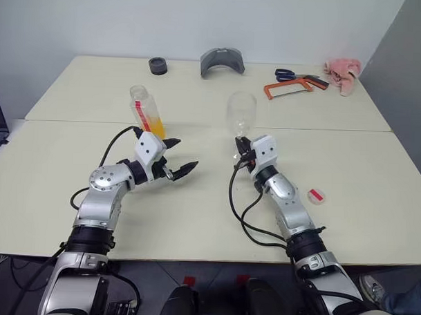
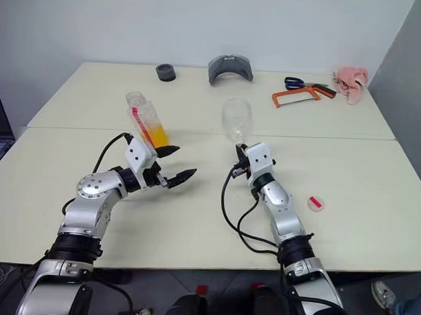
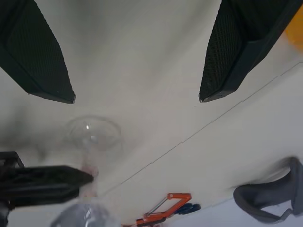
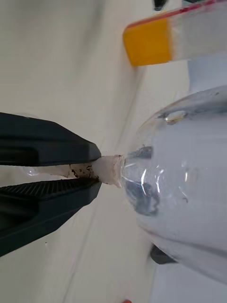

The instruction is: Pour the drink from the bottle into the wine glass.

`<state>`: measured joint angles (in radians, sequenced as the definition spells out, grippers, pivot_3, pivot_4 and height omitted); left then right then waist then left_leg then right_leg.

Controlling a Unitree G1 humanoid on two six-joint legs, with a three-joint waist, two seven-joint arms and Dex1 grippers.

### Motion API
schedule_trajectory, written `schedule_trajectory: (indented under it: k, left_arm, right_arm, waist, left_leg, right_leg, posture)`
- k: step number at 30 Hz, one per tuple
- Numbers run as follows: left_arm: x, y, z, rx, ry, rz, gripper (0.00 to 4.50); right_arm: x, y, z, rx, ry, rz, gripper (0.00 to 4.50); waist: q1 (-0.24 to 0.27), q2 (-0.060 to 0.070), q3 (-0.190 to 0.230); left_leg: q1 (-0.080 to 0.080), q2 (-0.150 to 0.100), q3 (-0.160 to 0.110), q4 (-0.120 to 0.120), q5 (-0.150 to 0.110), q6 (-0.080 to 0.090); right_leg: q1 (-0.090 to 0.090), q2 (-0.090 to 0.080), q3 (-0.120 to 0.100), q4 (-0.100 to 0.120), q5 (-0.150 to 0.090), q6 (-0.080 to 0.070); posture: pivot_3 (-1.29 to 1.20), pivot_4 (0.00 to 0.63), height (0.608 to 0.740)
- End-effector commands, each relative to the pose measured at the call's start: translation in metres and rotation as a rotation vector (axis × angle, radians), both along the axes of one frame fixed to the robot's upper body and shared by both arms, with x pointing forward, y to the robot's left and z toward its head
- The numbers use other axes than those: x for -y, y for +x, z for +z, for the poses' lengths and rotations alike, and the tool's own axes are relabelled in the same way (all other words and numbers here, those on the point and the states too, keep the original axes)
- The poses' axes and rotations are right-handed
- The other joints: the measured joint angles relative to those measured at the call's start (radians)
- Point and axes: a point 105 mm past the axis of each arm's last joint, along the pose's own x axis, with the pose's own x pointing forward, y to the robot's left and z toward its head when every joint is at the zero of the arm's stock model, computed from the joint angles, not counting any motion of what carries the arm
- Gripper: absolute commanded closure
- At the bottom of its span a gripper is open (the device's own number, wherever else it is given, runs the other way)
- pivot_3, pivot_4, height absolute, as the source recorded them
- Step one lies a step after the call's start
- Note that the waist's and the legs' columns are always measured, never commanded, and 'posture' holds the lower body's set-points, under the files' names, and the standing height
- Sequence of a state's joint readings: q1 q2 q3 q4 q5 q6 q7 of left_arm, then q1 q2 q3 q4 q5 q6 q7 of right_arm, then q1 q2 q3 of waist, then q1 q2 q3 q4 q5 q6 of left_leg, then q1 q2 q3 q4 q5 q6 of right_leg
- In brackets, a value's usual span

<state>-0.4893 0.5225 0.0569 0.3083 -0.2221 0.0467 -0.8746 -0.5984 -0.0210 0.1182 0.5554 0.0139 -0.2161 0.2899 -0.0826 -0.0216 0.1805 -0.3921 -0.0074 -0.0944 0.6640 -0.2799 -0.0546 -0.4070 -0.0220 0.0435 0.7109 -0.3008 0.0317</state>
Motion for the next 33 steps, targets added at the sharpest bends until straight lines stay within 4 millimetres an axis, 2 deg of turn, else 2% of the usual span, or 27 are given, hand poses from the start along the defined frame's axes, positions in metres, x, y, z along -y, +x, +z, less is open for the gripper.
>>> schedule_trajectory:
  k: [1, 6, 14, 18, 23, 29, 33]
  left_arm:
    - [-0.002, -0.001, 0.022, 0.068, -0.006, 0.004, 0.0]
    - [0.0, -0.002, 0.024, 0.076, 0.004, -0.003, 0.0]
    - [0.005, -0.002, 0.024, 0.075, 0.008, -0.015, 0.0]
    - [0.006, -0.002, 0.022, 0.075, 0.011, -0.019, 0.0]
    - [0.005, -0.003, 0.022, 0.073, 0.005, -0.018, 0.0]
    - [0.0, -0.007, 0.02, 0.067, -0.009, 0.005, 0.0]
    - [0.0, -0.009, 0.016, 0.062, -0.011, 0.013, 0.0]
  right_arm:
    - [-0.005, 0.001, 0.015, 0.058, 0.02, 0.03, 4.37]
    - [-0.003, 0.001, 0.012, 0.051, 0.026, 0.027, 4.37]
    - [0.0, 0.0, 0.014, 0.051, 0.039, 0.027, 1.76]
    - [0.001, 0.001, 0.014, 0.051, 0.031, 0.019, 0.32]
    - [0.002, 0.0, 0.012, 0.036, 0.029, 0.022, 0.32]
    - [0.011, -0.011, 0.005, 0.002, 0.014, 0.04, 0.32]
    - [0.01, -0.007, 0.002, -0.029, 0.012, 0.026, 0.32]
  waist:
    - [0.0, 0.0, 0.0]
    - [0.0, 0.0, 0.0]
    - [0.0, 0.0, 0.0]
    - [0.0, 0.0, 0.0]
    - [0.0, 0.0, 0.0]
    - [0.001, 0.0, 0.0]
    - [0.0, 0.0, 0.0]
  left_leg:
    - [0.0, 0.0, 0.0, 0.0, 0.0, 0.0]
    - [0.0, 0.0, 0.0, 0.0, 0.0, 0.0]
    - [0.0, 0.0, 0.0, 0.0, 0.0, 0.0]
    - [0.0, 0.0, 0.0, 0.0, 0.0, 0.0]
    - [0.0, 0.0, 0.0, 0.0, 0.0, 0.0]
    - [0.0, 0.0, -0.001, 0.0, 0.0, 0.0]
    - [0.0, 0.0, 0.0, 0.0, -0.001, 0.001]
  right_leg:
    - [0.0, 0.0, 0.0, 0.0, 0.0, 0.0]
    - [0.0, 0.0, 0.0, 0.0, 0.0, 0.0]
    - [0.0, 0.0, 0.0, 0.0, 0.0, 0.0]
    - [0.0, 0.0, 0.0, 0.0, 0.0, 0.0]
    - [0.0, 0.0, 0.0, 0.0, 0.0, 0.0]
    - [0.0, 0.0, 0.0, 0.0, 0.0, 0.0]
    - [0.0, 0.0, 0.0, 0.0, 0.0, 0.0]
  posture:
    - [0.0, 0.15, 0.74]
    - [0.0, 0.15, 0.74]
    - [0.0, 0.15, 0.74]
    - [0.0, 0.15, 0.74]
    - [0.0, 0.15, 0.74]
    - [0.0, 0.15, 0.74]
    - [0.0, 0.15, 0.74]
